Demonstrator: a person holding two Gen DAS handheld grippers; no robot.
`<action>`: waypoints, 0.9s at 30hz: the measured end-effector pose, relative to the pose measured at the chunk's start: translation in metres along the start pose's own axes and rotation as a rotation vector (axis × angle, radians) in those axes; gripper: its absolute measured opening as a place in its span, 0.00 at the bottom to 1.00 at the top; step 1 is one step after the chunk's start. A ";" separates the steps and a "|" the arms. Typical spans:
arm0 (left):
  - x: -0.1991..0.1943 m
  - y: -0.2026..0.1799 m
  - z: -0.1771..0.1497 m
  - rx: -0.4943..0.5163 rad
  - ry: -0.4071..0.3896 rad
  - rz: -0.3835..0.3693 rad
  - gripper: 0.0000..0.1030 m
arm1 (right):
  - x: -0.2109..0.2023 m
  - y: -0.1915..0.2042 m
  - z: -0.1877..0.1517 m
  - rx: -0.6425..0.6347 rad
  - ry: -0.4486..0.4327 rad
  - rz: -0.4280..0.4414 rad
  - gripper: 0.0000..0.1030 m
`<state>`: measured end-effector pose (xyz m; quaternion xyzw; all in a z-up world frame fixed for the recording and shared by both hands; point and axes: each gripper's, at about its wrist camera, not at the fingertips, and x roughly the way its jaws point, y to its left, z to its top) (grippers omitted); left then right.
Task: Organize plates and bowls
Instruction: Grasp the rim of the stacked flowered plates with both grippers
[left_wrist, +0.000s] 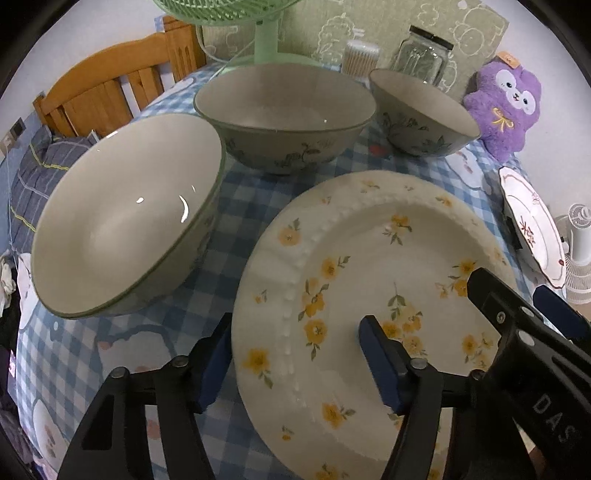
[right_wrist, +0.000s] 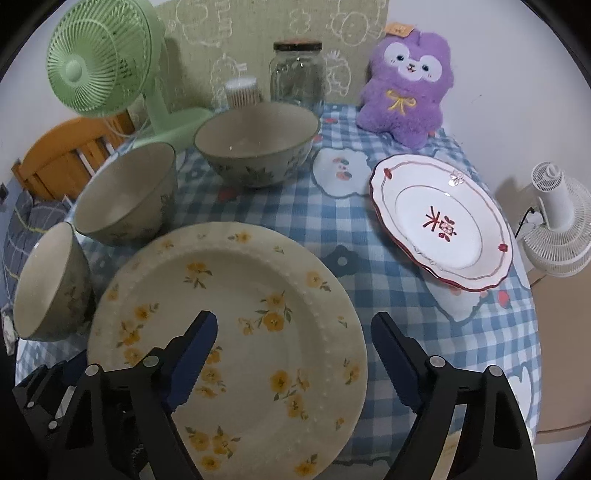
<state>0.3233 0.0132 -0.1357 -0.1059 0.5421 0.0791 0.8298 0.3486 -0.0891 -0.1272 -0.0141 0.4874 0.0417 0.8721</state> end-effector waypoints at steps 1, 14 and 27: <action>0.000 0.000 0.001 -0.004 -0.003 -0.002 0.65 | 0.003 -0.001 0.000 -0.002 0.006 0.001 0.85; 0.004 0.000 0.007 -0.027 0.039 -0.009 0.64 | 0.026 -0.006 0.006 0.007 0.063 -0.010 0.70; 0.003 0.005 0.008 -0.035 0.059 -0.026 0.60 | 0.028 -0.009 0.005 -0.030 0.098 -0.018 0.57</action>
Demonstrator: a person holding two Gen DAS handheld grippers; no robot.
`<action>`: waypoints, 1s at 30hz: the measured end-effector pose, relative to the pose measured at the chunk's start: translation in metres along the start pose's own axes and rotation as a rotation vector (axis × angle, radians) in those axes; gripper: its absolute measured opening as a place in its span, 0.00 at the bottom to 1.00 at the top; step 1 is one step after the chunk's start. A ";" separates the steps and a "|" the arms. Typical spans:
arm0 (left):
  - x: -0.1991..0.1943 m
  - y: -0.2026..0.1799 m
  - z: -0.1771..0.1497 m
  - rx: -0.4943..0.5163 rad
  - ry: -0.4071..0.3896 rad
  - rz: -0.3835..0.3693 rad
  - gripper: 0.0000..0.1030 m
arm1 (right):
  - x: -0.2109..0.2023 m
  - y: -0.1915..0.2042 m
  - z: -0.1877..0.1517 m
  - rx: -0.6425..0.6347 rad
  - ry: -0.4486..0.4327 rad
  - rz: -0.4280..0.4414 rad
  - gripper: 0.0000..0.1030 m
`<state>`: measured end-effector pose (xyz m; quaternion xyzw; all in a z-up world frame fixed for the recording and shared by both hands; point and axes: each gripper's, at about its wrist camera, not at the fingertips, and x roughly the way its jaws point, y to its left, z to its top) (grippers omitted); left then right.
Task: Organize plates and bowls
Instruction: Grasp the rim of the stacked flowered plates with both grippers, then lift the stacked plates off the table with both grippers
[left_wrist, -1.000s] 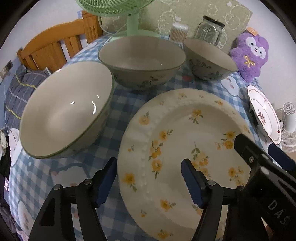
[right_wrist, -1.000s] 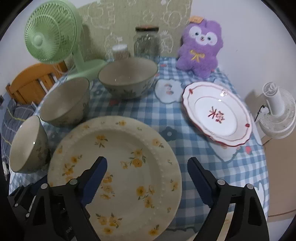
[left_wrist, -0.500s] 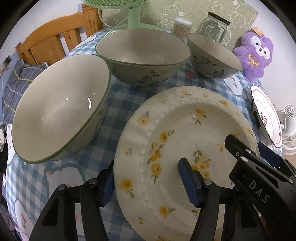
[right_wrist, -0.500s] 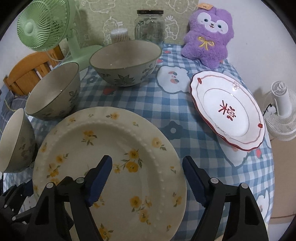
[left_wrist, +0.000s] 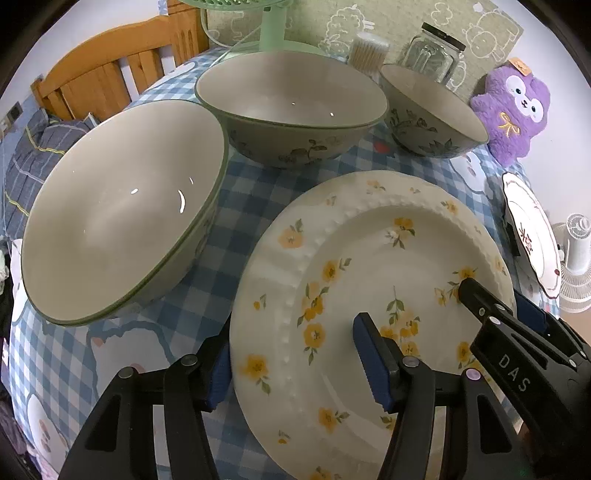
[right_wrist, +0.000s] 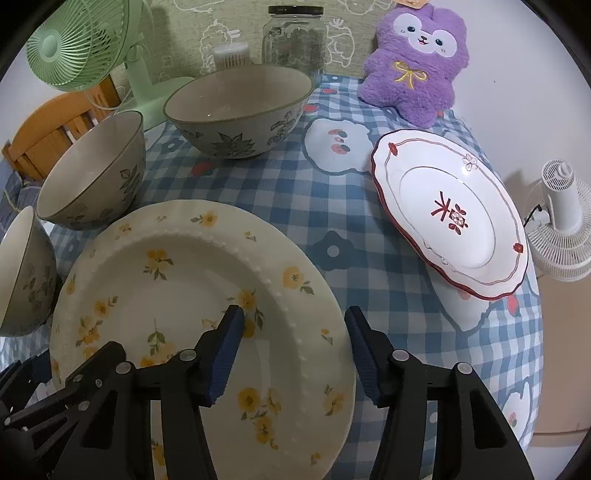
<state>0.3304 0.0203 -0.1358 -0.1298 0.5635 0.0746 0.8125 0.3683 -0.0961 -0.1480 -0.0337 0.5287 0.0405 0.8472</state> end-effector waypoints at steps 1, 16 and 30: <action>0.000 0.000 0.000 0.003 0.001 0.002 0.60 | -0.001 0.000 -0.001 0.004 0.005 0.002 0.56; -0.012 0.015 -0.008 0.042 0.021 -0.018 0.46 | -0.014 -0.001 -0.026 0.022 0.063 0.026 0.50; -0.019 0.006 -0.013 0.053 0.006 0.028 0.46 | -0.016 0.000 -0.023 0.005 0.063 0.022 0.50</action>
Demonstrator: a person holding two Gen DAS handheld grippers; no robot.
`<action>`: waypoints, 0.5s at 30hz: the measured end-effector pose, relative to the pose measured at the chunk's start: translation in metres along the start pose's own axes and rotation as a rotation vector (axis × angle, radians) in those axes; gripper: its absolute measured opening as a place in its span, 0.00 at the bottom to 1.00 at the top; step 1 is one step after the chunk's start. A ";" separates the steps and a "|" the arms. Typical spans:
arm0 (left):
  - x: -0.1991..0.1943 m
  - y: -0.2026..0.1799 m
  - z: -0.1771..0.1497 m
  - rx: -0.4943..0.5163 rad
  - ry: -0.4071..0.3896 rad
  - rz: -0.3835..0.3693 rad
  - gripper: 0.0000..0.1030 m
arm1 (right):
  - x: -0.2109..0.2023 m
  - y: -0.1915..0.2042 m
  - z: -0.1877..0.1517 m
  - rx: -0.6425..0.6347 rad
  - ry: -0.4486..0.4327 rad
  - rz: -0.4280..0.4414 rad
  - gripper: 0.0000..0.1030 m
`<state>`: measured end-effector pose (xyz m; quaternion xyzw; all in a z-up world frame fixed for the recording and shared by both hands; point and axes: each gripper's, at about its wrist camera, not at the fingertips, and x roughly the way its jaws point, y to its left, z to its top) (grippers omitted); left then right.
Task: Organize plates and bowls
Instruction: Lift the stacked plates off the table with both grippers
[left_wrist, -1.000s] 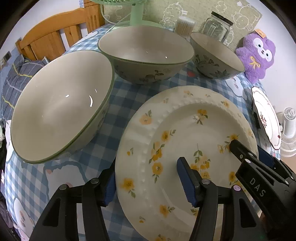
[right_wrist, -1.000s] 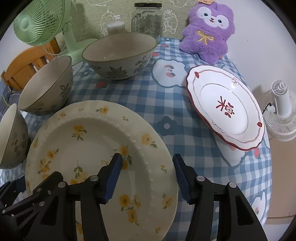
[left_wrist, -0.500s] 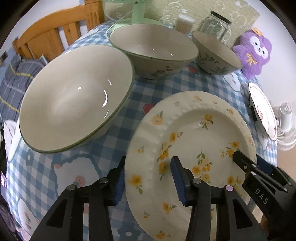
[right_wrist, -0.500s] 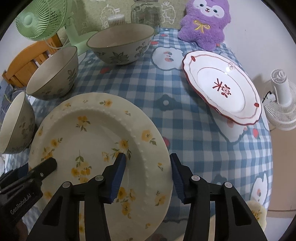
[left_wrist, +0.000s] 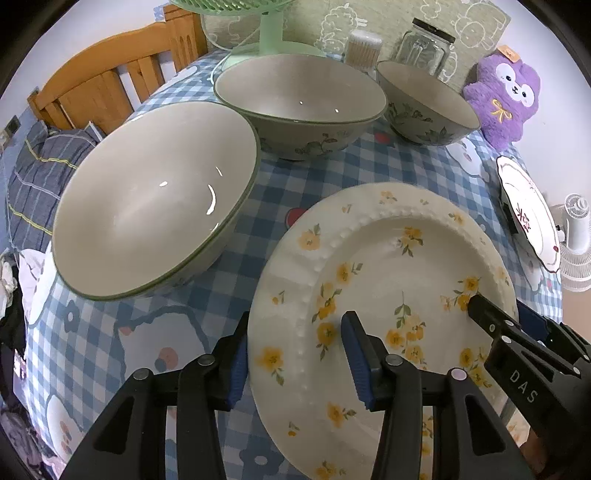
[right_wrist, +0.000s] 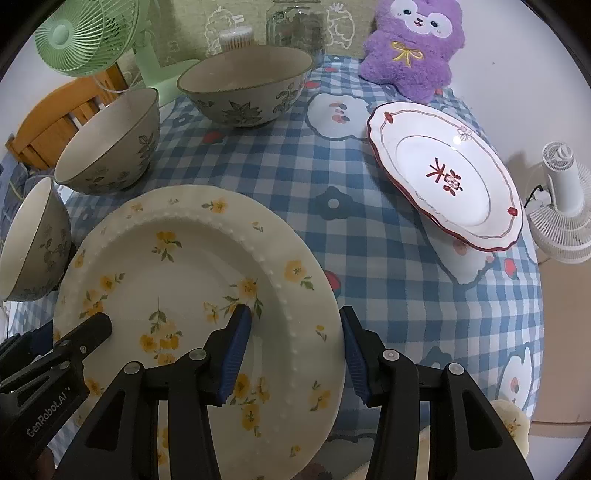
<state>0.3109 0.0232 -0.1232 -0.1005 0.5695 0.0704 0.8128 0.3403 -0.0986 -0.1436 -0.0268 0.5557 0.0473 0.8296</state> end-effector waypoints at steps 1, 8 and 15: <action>-0.001 -0.001 0.000 0.004 -0.005 0.005 0.46 | -0.002 0.000 0.000 0.002 -0.002 -0.001 0.50; -0.008 -0.003 0.000 0.003 -0.018 -0.005 0.46 | -0.011 -0.003 -0.002 0.004 -0.024 -0.006 0.50; -0.004 -0.006 -0.001 0.022 -0.034 0.012 0.46 | -0.005 -0.005 -0.004 0.021 -0.010 0.005 0.50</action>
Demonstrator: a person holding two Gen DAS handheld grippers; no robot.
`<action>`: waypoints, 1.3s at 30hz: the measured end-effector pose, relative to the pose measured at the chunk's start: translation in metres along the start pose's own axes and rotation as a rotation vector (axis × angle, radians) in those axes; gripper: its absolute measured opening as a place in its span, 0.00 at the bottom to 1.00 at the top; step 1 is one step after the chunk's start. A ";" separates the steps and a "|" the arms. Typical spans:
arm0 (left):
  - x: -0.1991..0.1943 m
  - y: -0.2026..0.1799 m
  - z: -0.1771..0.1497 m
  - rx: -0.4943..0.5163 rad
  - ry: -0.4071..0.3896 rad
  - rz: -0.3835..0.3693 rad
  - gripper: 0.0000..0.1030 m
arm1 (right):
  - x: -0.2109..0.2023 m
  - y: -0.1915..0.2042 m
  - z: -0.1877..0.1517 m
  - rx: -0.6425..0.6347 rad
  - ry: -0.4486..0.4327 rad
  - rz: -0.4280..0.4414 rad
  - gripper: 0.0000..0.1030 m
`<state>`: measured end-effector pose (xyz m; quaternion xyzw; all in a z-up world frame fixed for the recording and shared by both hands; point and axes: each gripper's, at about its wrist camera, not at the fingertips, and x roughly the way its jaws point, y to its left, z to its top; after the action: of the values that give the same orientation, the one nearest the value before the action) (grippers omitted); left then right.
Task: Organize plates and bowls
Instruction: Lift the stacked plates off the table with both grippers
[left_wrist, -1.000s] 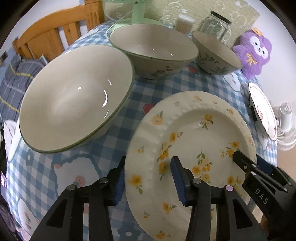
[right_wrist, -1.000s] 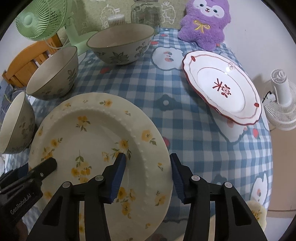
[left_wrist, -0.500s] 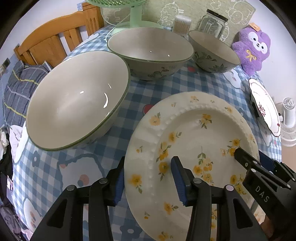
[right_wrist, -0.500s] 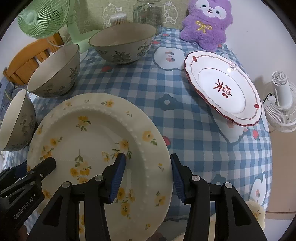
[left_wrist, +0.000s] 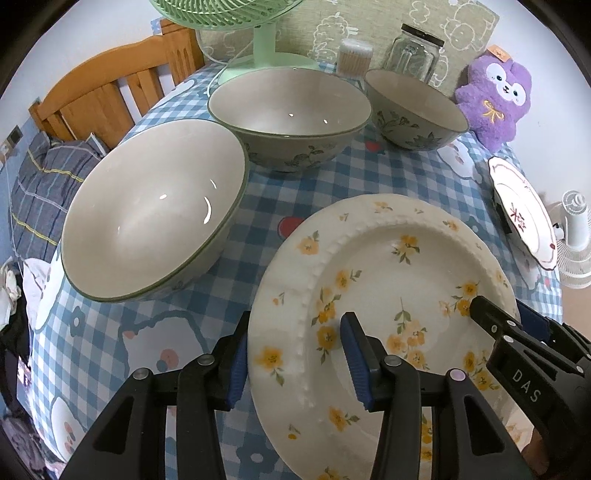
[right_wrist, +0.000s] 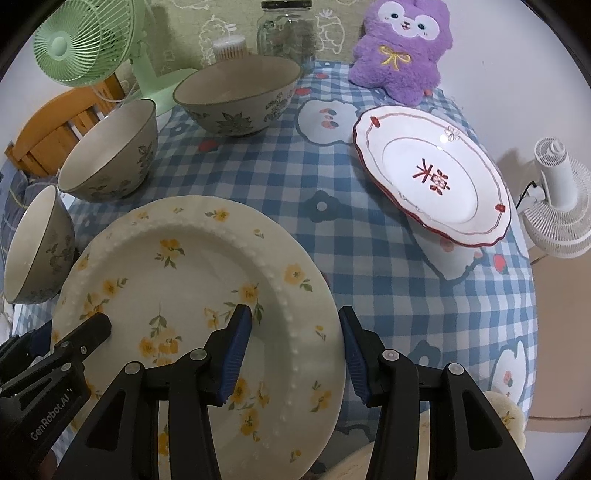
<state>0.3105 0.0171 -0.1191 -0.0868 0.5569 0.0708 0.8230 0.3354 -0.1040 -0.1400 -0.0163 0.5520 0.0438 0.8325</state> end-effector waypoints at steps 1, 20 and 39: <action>0.002 0.000 0.000 -0.001 -0.001 0.003 0.46 | 0.002 0.001 0.000 -0.003 0.003 0.001 0.50; 0.009 -0.003 -0.002 0.016 0.053 0.017 0.55 | 0.010 -0.001 -0.004 0.018 0.101 0.035 0.54; -0.024 -0.021 0.002 0.071 -0.007 0.003 0.54 | -0.031 -0.014 -0.009 0.056 0.038 0.015 0.54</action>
<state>0.3078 -0.0032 -0.0948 -0.0565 0.5563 0.0527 0.8274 0.3166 -0.1202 -0.1147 0.0104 0.5689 0.0344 0.8216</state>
